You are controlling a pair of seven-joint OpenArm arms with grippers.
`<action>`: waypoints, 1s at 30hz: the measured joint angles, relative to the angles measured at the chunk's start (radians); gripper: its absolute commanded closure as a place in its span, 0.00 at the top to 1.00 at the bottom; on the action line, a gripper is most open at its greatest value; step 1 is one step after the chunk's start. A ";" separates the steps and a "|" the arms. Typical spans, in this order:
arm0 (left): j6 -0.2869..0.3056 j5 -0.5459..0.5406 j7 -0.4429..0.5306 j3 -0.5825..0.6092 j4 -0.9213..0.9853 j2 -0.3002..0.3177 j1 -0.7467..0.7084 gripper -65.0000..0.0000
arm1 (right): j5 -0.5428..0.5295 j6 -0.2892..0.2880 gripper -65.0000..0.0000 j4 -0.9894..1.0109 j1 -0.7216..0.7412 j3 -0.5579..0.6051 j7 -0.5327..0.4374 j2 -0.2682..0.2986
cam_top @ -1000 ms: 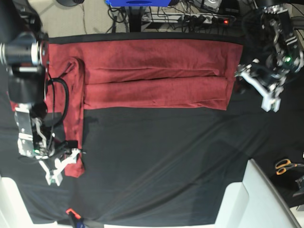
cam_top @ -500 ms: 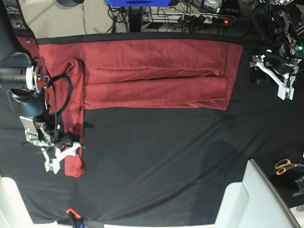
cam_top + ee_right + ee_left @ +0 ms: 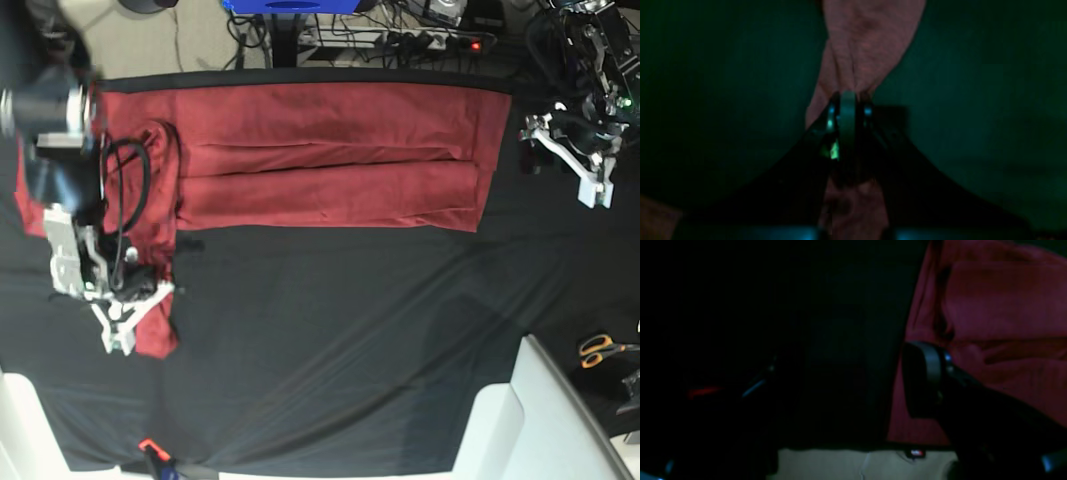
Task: Fold the T-shirt properly
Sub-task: 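Drag the held sleeve across the folded shirt toward the left gripper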
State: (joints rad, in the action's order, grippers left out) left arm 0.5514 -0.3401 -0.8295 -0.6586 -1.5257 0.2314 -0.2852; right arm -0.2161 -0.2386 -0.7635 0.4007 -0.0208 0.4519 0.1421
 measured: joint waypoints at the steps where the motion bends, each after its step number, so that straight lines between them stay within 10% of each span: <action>1: 0.000 0.002 -0.002 -0.002 0.011 0.001 0.000 0.68 | 0.008 0.003 0.00 -0.100 -0.040 0.000 0.039 0.001; 12: 0.000 0.003 0.002 -0.002 0.040 0.002 0.056 0.68 | 0.002 -0.002 0.00 -0.800 -0.320 0.001 0.404 -0.063; 30: 0.000 0.003 0.002 -0.002 0.040 0.002 0.052 0.68 | 0.000 0.003 0.00 -1.095 -0.597 0.298 0.427 -0.090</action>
State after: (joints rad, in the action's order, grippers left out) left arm 0.5514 -0.3370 -0.8280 -0.6601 -1.4857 0.2337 -0.2333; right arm -0.2165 -0.2359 -1.8587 -0.1963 0.2771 0.8787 0.0521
